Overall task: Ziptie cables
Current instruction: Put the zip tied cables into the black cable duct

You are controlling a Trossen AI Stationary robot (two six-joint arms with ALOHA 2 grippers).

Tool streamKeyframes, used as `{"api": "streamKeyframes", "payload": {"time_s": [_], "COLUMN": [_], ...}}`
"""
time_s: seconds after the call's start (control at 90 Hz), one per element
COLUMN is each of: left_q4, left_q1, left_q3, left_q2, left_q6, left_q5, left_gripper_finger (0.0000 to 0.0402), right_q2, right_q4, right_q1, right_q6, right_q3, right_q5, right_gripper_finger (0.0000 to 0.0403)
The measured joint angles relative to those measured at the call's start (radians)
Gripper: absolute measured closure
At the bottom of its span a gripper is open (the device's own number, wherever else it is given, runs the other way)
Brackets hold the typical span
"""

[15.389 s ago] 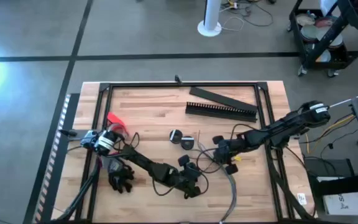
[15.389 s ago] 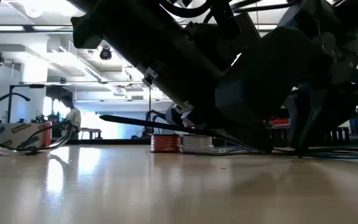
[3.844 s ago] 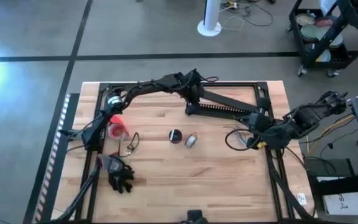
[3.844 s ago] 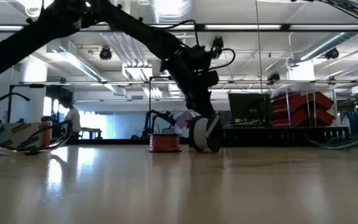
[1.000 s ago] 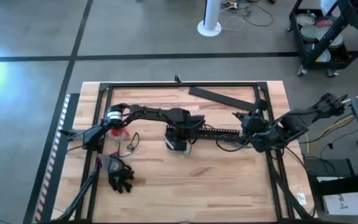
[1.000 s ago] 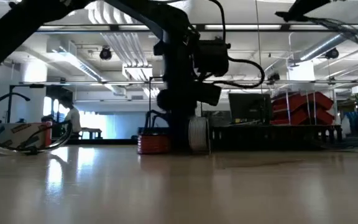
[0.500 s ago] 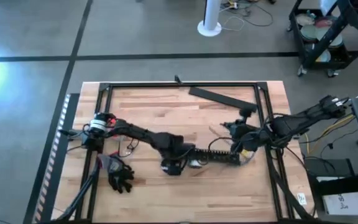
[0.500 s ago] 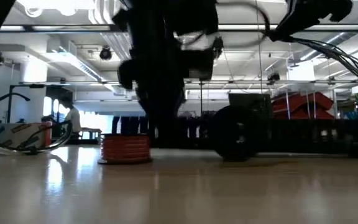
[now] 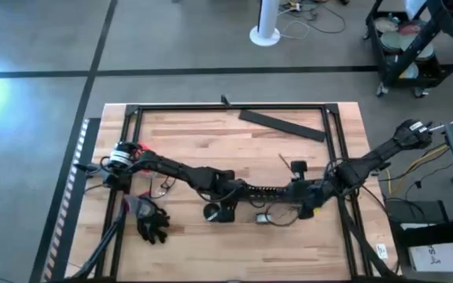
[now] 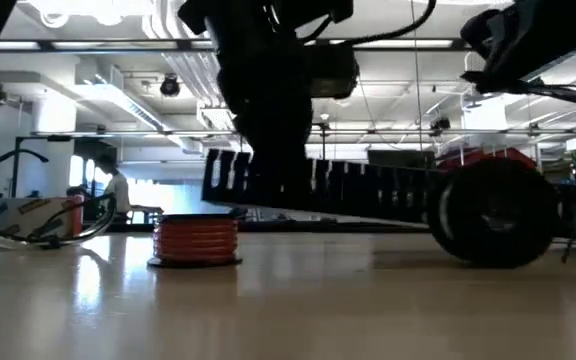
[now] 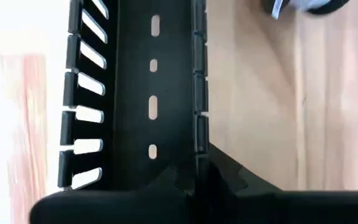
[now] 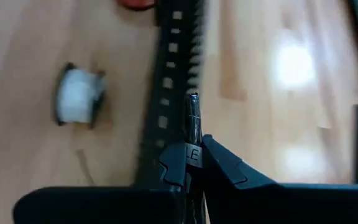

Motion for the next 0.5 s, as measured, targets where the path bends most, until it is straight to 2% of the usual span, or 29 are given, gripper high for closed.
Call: {"api": "streamKeyframes", "payload": {"time_s": [0.244,0.5], "left_q4": [-0.006,0.025], "left_q1": [0.0,0.0], "left_q3": [-0.015,-0.134], "left_q2": [-0.006,-0.006], "left_q6": [-0.022,-0.022], "left_q5": [0.0,-0.009], "left_gripper_finger": [0.0401,0.0401], "right_q2": [-0.001,0.023], "right_q4": [-0.104,-0.089], "right_q1": [0.074,0.074], "right_q6": [0.105,0.126], "right_q3": [0.0,-0.002], "right_q5": [0.019,0.036], "right_gripper_finger": [0.0391,0.0391]}}
